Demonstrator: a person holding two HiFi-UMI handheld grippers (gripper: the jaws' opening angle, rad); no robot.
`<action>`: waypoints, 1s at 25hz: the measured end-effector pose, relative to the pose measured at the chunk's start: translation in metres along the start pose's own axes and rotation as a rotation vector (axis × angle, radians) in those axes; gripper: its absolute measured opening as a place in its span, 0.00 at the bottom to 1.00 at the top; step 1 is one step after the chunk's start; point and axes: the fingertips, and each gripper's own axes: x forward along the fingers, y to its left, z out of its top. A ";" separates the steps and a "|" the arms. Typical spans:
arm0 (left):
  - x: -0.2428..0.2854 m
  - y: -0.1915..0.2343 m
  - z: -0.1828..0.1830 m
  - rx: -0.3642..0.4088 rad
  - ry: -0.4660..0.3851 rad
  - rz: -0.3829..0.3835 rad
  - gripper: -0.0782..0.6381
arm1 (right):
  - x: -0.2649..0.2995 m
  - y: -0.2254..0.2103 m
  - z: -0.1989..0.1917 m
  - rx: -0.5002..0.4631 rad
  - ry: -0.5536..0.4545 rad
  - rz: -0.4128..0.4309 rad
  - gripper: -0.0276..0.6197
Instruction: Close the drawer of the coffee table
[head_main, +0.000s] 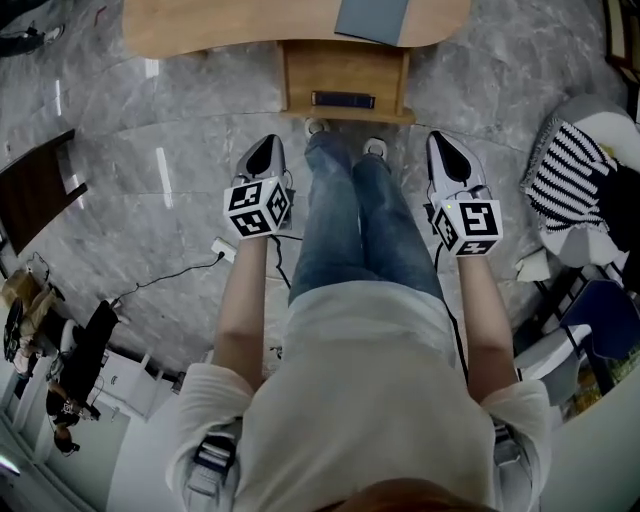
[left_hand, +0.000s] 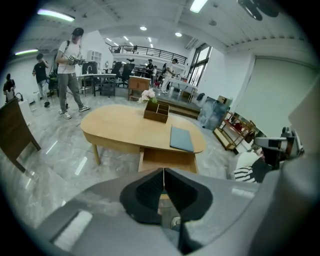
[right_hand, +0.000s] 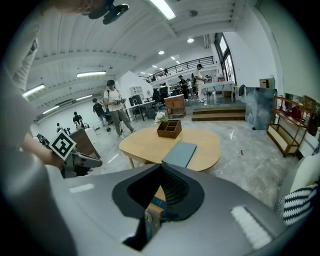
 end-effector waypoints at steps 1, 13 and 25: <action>0.008 0.004 -0.007 0.003 0.015 -0.002 0.11 | 0.006 -0.003 -0.009 -0.004 0.011 0.000 0.04; 0.104 0.052 -0.103 0.114 0.191 -0.021 0.32 | 0.081 -0.042 -0.130 0.006 0.176 0.010 0.21; 0.188 0.101 -0.167 0.327 0.364 0.007 0.43 | 0.137 -0.079 -0.251 -0.074 0.390 -0.016 0.36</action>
